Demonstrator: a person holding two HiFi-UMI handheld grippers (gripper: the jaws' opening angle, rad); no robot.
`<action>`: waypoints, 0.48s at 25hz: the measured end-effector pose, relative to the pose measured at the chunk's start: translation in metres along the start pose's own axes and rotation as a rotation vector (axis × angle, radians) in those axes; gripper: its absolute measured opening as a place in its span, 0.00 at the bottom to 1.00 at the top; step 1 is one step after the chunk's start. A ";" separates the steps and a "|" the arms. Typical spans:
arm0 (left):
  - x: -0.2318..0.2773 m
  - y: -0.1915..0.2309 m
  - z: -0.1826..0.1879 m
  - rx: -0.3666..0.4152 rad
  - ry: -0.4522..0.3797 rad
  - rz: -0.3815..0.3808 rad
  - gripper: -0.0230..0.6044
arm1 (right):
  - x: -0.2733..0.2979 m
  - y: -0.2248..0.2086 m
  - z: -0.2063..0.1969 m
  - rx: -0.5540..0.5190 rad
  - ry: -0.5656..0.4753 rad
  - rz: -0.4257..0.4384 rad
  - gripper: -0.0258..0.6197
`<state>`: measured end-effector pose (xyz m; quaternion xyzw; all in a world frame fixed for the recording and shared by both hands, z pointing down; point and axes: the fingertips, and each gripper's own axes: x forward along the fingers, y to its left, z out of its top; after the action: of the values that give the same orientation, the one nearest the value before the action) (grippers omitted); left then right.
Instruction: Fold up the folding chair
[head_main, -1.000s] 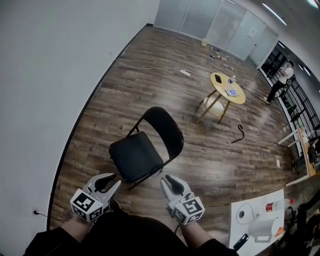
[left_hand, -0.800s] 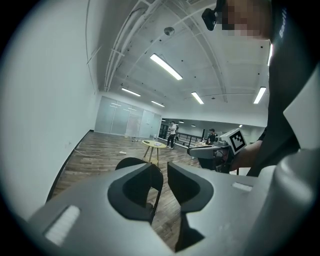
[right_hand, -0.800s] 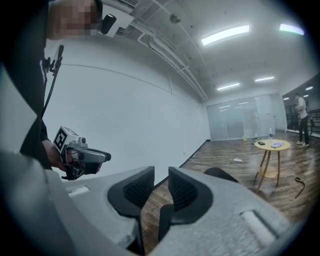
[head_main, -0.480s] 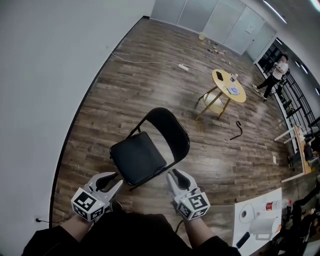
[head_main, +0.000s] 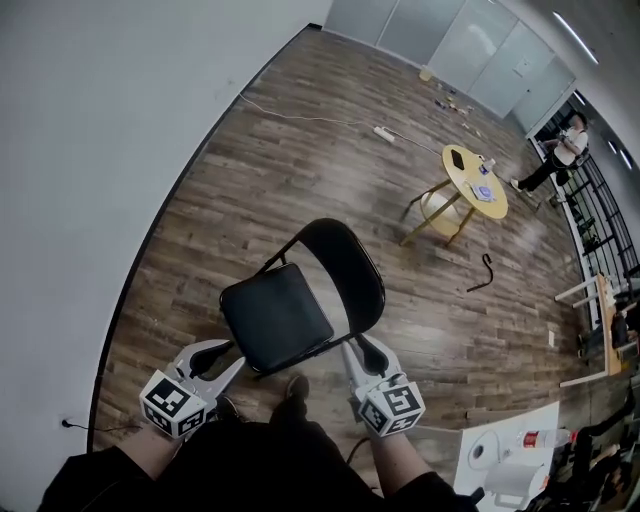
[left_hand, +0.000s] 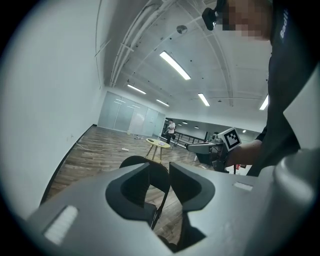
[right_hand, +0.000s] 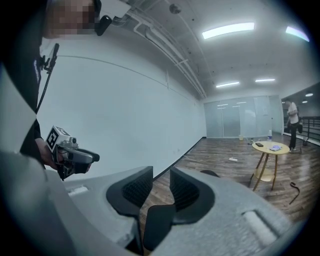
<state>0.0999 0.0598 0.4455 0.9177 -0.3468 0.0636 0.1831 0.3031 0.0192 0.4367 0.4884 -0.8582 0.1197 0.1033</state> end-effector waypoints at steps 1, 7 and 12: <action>0.004 0.001 0.000 -0.003 -0.002 0.015 0.24 | 0.003 -0.008 -0.001 0.002 0.002 0.009 0.19; 0.036 0.022 -0.016 -0.064 -0.014 0.141 0.26 | 0.033 -0.064 -0.008 -0.009 0.032 0.047 0.23; 0.059 0.041 -0.034 -0.112 -0.027 0.232 0.28 | 0.060 -0.108 -0.012 -0.013 0.055 0.092 0.26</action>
<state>0.1176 0.0082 0.5030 0.8605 -0.4562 0.0524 0.2206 0.3670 -0.0795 0.4774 0.4444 -0.8772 0.1322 0.1246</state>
